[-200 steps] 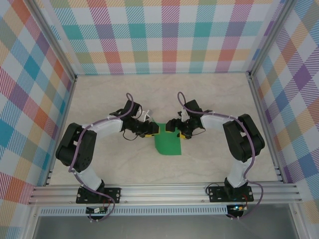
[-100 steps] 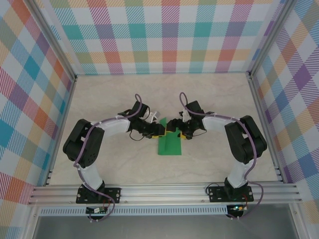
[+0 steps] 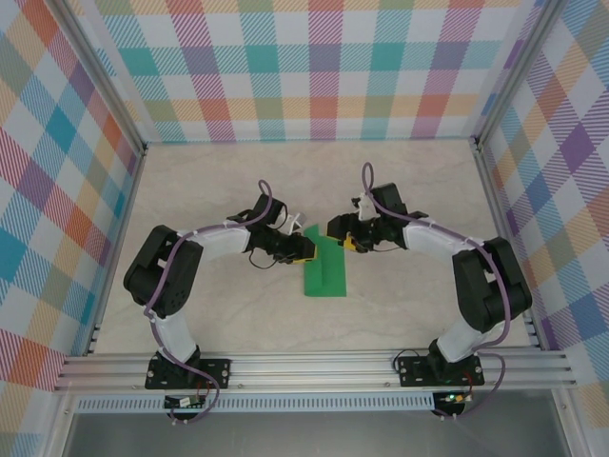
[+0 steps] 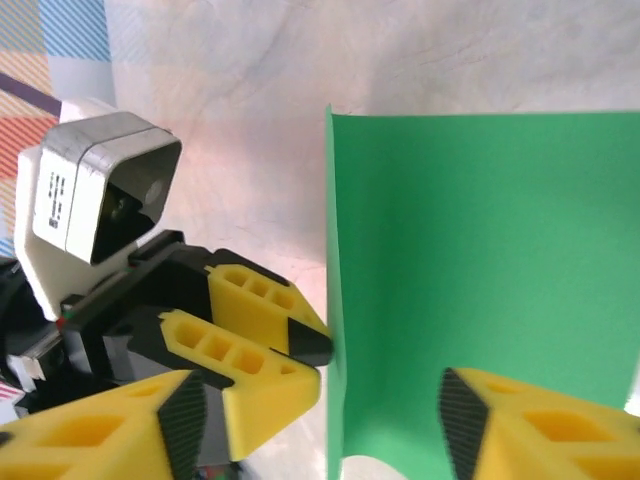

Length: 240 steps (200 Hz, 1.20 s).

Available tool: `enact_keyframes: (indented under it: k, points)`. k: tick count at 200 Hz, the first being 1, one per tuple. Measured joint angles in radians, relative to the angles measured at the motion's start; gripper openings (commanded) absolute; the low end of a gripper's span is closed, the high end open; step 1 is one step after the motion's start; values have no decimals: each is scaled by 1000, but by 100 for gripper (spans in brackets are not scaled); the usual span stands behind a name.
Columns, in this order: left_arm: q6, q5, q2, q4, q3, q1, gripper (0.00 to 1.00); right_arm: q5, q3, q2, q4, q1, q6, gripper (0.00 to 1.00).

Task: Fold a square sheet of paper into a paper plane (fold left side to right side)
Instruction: First fold in half a square sheet of paper at the center of the table.

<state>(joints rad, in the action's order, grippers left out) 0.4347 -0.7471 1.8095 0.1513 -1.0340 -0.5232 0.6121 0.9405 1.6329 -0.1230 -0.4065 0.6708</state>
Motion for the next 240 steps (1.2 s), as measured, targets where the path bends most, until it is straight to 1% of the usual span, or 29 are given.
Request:
enact_keyframes:
  k: [8, 26, 89, 139, 180, 188, 218, 240]
  points:
    - [0, 0, 0, -1, 0, 0, 27, 13, -10, 5, 13, -2, 18, 50]
    - [0, 0, 0, -1, 0, 0, 26, 33, -13, 32, 30, -10, 35, 45]
    - [0, 0, 1, -2, 0, -6, 24, 68, -11, 105, 57, -47, 56, 38]
    - [0, 0, 10, -1, -10, -12, 23, 74, -1, 121, 67, -54, 58, 19]
    - [0, 0, 10, -1, -12, -12, 23, 77, 2, 123, 71, -55, 59, 1]
    - [0, 0, 10, -1, -12, -12, 23, 77, 2, 123, 70, -55, 57, 0]
    - [0, 2, 10, 2, -12, -12, 28, 57, 4, 123, 45, -56, 46, 0]
    - [-3, 20, 0, 14, -12, -12, 40, 27, 13, 123, 2, -56, 22, 0]
